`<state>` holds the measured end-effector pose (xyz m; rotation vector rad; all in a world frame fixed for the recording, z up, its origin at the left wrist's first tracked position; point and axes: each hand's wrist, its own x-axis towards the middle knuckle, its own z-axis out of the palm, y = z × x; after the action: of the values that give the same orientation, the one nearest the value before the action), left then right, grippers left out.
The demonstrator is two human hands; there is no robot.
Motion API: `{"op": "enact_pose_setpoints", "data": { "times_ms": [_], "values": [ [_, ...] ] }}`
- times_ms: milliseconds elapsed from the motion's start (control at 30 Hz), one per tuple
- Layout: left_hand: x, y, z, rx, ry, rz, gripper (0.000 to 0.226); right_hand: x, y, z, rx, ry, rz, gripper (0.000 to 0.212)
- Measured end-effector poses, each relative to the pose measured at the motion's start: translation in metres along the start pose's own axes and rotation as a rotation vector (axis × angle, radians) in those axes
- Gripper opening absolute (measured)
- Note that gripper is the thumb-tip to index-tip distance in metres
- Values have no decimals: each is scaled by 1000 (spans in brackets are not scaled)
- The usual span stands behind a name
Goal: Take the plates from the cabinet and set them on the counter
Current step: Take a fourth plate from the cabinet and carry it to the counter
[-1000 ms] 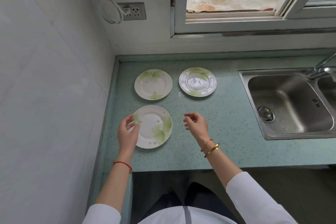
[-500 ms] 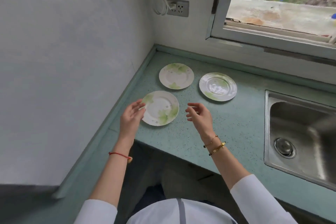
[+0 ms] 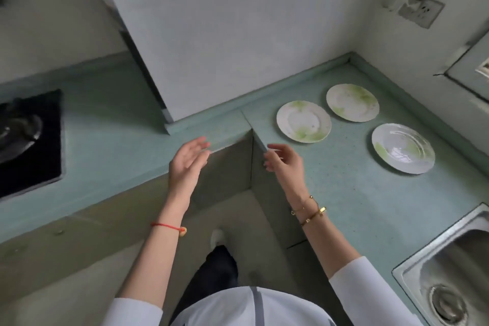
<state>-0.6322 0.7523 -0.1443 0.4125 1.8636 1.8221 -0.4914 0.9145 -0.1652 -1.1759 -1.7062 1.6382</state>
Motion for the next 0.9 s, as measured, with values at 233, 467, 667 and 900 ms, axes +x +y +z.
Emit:
{"op": "enact_pose_setpoints", "data": {
  "times_ms": [233, 467, 667, 900],
  "values": [
    [-99, -5, -106, -53, 344, 30, 29, -73, -7, 90, -31, -342, -46, 17],
    [-225, -12, -212, -124, 731, 79, 29, -178, -11, 191, -74, -705, -95, 11],
    [-355, -28, -301, -186, 1046, 77, 30, -307, 5, 265, -120, -965, -131, 10],
    [-500, -46, -381, -208, 1282, 67, 32, -455, 35, 330, -142, -1169, -147, 12]
  ]
}}
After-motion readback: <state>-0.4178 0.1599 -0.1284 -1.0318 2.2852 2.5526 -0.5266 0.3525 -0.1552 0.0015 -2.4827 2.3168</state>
